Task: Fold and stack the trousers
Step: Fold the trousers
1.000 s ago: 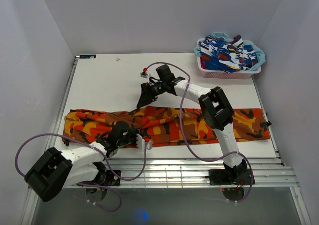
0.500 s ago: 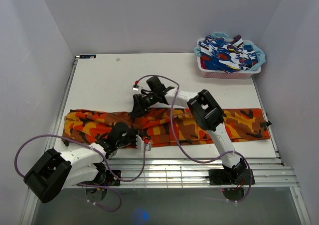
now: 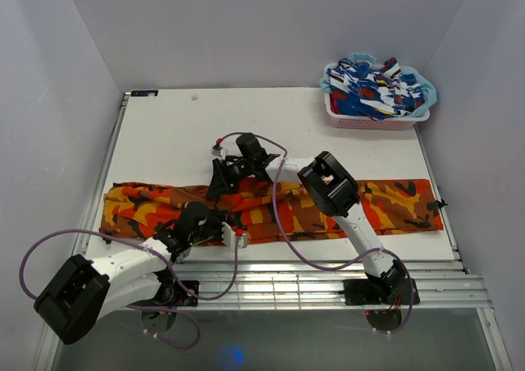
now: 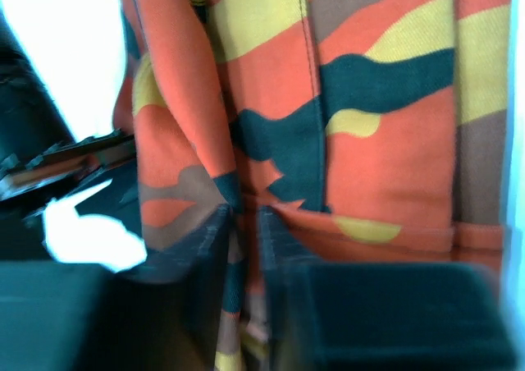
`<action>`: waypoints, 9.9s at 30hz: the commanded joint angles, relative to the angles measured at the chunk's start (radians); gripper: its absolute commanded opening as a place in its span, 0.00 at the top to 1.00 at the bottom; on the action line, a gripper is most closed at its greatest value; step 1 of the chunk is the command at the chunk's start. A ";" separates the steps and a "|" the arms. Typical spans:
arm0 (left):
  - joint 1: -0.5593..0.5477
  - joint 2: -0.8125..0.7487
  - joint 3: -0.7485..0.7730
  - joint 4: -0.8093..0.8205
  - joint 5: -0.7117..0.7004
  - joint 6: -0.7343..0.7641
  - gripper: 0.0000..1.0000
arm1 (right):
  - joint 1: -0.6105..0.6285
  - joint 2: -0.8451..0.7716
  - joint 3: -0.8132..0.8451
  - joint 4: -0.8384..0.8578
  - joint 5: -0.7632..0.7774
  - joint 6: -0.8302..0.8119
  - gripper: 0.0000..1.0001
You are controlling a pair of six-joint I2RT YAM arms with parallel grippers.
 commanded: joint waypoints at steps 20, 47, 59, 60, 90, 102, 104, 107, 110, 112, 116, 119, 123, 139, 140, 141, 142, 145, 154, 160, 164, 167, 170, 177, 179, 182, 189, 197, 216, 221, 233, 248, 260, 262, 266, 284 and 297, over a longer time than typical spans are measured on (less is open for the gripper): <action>0.209 -0.218 0.529 -0.669 -0.087 -1.010 0.28 | -0.081 0.034 -0.088 0.789 -0.085 0.539 0.20; 0.277 0.663 1.179 -1.140 0.009 -1.139 0.43 | -0.097 -0.646 -0.385 -0.797 0.458 -1.219 0.67; 0.266 0.783 1.182 -1.103 -0.200 -1.156 0.41 | -0.031 -0.762 -0.753 -0.382 0.713 -1.208 0.92; 0.266 0.786 1.170 -1.097 -0.208 -1.150 0.41 | -0.028 -0.758 -0.772 -0.380 0.719 -1.215 0.92; 0.297 0.807 1.110 -0.982 -0.401 -1.053 0.44 | 0.034 -0.637 -0.740 -0.516 0.731 -1.201 0.92; 0.306 0.839 1.102 -0.965 -0.400 -0.993 0.42 | 0.041 -0.626 -0.734 -0.538 0.707 -1.167 0.92; 0.306 0.855 1.147 -0.978 -0.360 -0.993 0.39 | 0.044 -0.624 -0.732 -0.535 0.704 -1.156 0.92; 0.289 0.898 1.220 -1.053 -0.297 -1.006 0.36 | 0.046 -0.624 -0.735 -0.529 0.701 -1.147 0.92; 0.257 0.914 1.227 -1.112 -0.285 -0.995 0.34 | 0.046 -0.617 -0.735 -0.527 0.698 -1.138 0.92; 0.248 0.924 1.218 -1.147 -0.317 -0.978 0.33 | 0.046 -0.610 -0.729 -0.527 0.696 -1.126 0.92; 0.252 0.942 1.173 -1.179 -0.427 -0.911 0.32 | 0.046 -0.603 -0.724 -0.521 0.701 -1.083 0.92; 0.257 0.942 1.168 -1.218 -0.481 -0.848 0.32 | 0.047 -0.598 -0.729 -0.518 0.710 -1.049 0.92; 0.272 0.985 1.285 -1.253 -0.547 -0.760 0.32 | 0.049 -0.589 -0.741 -0.509 0.713 -1.038 0.92; 0.410 1.470 2.020 -1.049 -0.656 -0.415 0.80 | 0.050 -0.586 -0.735 -0.529 0.725 -1.055 0.92; 0.413 1.471 2.023 -1.025 -0.653 -0.411 0.78 | 0.050 -0.581 -0.734 -0.532 0.725 -1.058 0.92; 0.415 1.471 2.026 -1.000 -0.628 -0.410 0.66 | 0.050 -0.581 -0.732 -0.536 0.727 -1.064 0.92; 0.420 1.467 2.034 -0.994 -0.610 -0.415 0.57 | 0.050 -0.580 -0.728 -0.546 0.727 -1.066 0.92; 0.423 1.416 2.049 -1.003 -0.510 -0.459 0.27 | 0.050 -0.587 -0.731 -0.559 0.725 -1.084 0.92; 0.478 1.139 2.011 -0.972 -0.204 -0.729 0.02 | -0.017 -0.756 -0.721 -0.690 0.536 -1.181 0.55; 0.530 0.893 1.617 -0.926 0.050 -0.866 0.03 | -0.288 -0.860 -0.564 -0.811 0.262 -1.173 0.29; 0.578 0.755 1.393 -0.931 0.252 -0.813 0.04 | -0.402 -0.818 -0.447 -0.888 0.254 -1.179 0.35; 0.568 0.683 1.265 -0.978 0.476 -0.649 0.11 | -0.450 -0.737 -0.390 -0.964 0.289 -1.193 0.50; 0.495 0.643 1.187 -1.075 0.571 -0.465 0.22 | -0.492 -0.680 -0.395 -1.039 0.328 -1.219 0.58; 0.164 0.508 0.989 -0.856 0.461 -0.366 0.43 | -0.737 -0.710 -0.442 -1.234 0.352 -1.296 0.56; 0.072 0.517 0.977 -0.798 0.441 -0.380 0.44 | -0.788 -0.747 -0.441 -1.280 0.372 -1.313 0.49; -0.025 0.548 0.986 -0.732 0.446 -0.412 0.46 | -0.919 -0.794 -0.427 -1.372 0.426 -1.350 0.41; -0.169 0.618 0.951 -0.598 0.406 -0.406 0.51 | -1.162 -0.853 -0.442 -1.497 0.595 -1.388 0.39; -0.260 0.686 0.938 -0.552 0.349 -0.387 0.51 | -1.390 -0.848 -0.542 -1.506 0.696 -1.420 0.37; -0.320 0.800 0.895 -0.414 0.162 -0.412 0.67 | -1.494 -0.752 -0.625 -1.422 0.690 -1.410 0.40; -0.320 0.751 0.908 -0.465 0.225 -0.407 0.77 | -1.497 -0.713 -0.639 -1.369 0.707 -1.397 0.50; -0.320 0.740 0.912 -0.491 0.214 -0.414 0.74 | -1.502 -0.690 -0.643 -1.342 0.699 -1.388 0.55; -0.318 0.669 0.958 -0.518 0.234 -0.426 1.00 | -1.503 -0.687 -0.634 -1.346 0.693 -1.391 0.55; -0.318 0.651 0.874 -0.589 0.312 -0.389 1.00 | -1.503 -0.684 -0.623 -1.352 0.691 -1.391 0.53; -0.318 0.681 0.869 -0.580 0.300 -0.384 1.00 | -1.503 -0.681 -0.617 -1.357 0.679 -1.393 0.48; -0.318 0.692 0.874 -0.520 0.278 -0.426 0.83 | -1.505 -0.692 -0.591 -1.375 0.612 -1.412 0.40; -0.321 0.773 1.040 -0.449 0.320 -0.513 0.56 | -1.491 -0.673 -0.562 -1.284 0.609 -1.379 0.42; -0.332 0.829 1.050 -0.442 0.306 -0.476 0.58 | -1.491 -0.669 -0.586 -1.267 0.648 -1.391 0.42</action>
